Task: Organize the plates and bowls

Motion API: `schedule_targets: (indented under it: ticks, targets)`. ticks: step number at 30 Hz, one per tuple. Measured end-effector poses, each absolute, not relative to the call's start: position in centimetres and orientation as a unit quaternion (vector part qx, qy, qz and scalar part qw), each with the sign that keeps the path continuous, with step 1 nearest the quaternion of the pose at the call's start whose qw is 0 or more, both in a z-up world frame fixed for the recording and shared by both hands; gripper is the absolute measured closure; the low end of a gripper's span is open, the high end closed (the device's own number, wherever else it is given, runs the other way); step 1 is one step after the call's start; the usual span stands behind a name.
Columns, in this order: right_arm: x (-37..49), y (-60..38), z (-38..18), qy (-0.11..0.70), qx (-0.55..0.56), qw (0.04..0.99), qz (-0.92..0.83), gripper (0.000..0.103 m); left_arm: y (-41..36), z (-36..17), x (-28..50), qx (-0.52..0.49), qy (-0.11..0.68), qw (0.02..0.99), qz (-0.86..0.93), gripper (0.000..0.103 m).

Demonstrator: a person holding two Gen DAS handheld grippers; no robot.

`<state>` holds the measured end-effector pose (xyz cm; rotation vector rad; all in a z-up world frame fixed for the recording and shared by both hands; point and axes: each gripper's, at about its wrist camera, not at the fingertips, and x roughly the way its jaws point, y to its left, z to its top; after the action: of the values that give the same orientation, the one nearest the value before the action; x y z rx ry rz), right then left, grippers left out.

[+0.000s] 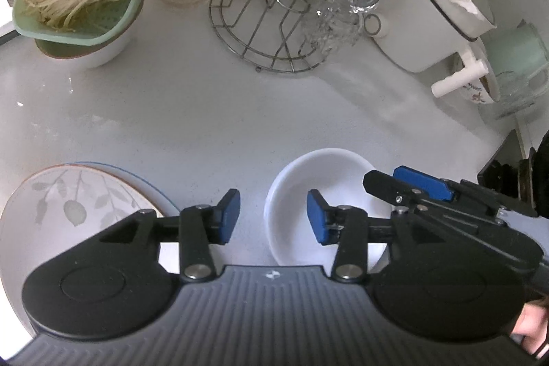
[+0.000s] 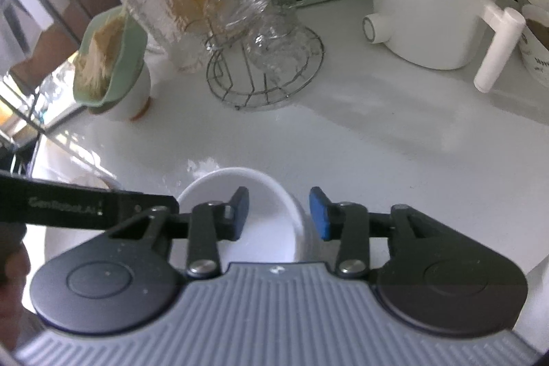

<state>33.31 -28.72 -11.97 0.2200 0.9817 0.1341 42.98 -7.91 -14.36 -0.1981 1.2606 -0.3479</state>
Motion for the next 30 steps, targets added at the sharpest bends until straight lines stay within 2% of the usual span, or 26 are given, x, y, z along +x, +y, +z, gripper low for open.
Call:
schedule_targets:
  ticks: [7, 12, 18, 22, 30]
  targets:
    - [33.5, -30.0, -13.9, 0.483, 0.152, 0.861, 0.045, 0.061, -8.0, -14.6, 43.1, -0.092, 0.585, 0.788, -0.167, 0.053]
    - [33.8, -31.2, -16.6, 0.504, 0.242, 0.827, 0.055, 0.060, -8.5, -15.3, 43.2, -0.082, 0.591, 0.784, -0.169, 0.053]
    - [33.9, -31.2, -18.2, 0.521, 0.265, 0.810, 0.049, 0.061, -8.7, -15.5, 43.4, -0.080, 0.594, 0.782, -0.171, 0.049]
    - [33.9, -31.6, -18.5, 0.522, 0.277, 0.805, 0.046, 0.073, -8.9, -15.6, 43.6, -0.085, 0.596, 0.779, -0.175, 0.048]
    - [33.5, -32.3, -18.4, 0.519, 0.275, 0.809, 0.035, 0.086, -9.9, -15.7, 43.4, -0.088, 0.598, 0.774, -0.189, 0.048]
